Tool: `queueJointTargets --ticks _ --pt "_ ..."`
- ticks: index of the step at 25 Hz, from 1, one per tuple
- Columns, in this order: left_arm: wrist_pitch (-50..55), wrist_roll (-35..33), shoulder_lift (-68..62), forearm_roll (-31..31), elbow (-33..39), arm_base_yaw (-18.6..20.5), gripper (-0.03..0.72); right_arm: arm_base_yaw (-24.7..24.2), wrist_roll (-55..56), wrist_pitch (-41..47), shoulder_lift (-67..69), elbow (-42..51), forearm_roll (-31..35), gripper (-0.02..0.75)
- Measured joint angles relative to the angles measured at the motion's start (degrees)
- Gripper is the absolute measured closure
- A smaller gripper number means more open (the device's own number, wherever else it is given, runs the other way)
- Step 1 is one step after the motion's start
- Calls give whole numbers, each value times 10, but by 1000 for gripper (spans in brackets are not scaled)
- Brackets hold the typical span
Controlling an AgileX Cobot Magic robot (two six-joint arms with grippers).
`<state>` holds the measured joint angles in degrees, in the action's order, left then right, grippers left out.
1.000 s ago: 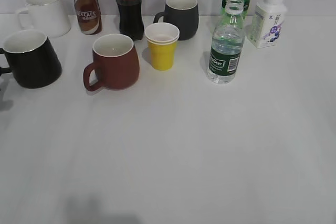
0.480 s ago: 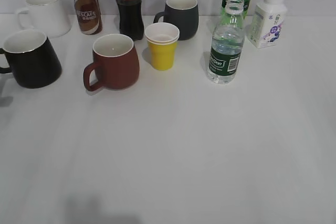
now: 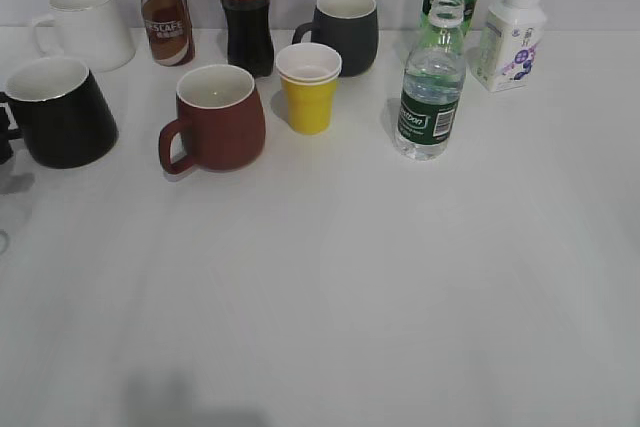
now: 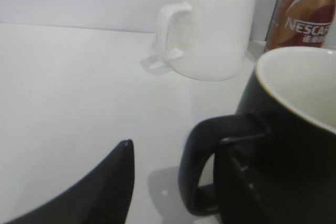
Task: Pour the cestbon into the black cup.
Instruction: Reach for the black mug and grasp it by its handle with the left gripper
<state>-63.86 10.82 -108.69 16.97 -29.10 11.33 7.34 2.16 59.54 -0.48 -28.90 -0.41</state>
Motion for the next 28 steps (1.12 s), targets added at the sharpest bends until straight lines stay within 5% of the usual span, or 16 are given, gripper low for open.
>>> queueJointTargets --ticks 20,24,28 --pt "-59 -7 -86 -1 -62 0 375 0 0 0 0 0 0 214" --pt "-58 -7 -88 7 -76 0 455 0 0 0 0 0 0 214" --pt "-56 -7 -88 38 -82 0 613 0 1 0 0 0 0 216"
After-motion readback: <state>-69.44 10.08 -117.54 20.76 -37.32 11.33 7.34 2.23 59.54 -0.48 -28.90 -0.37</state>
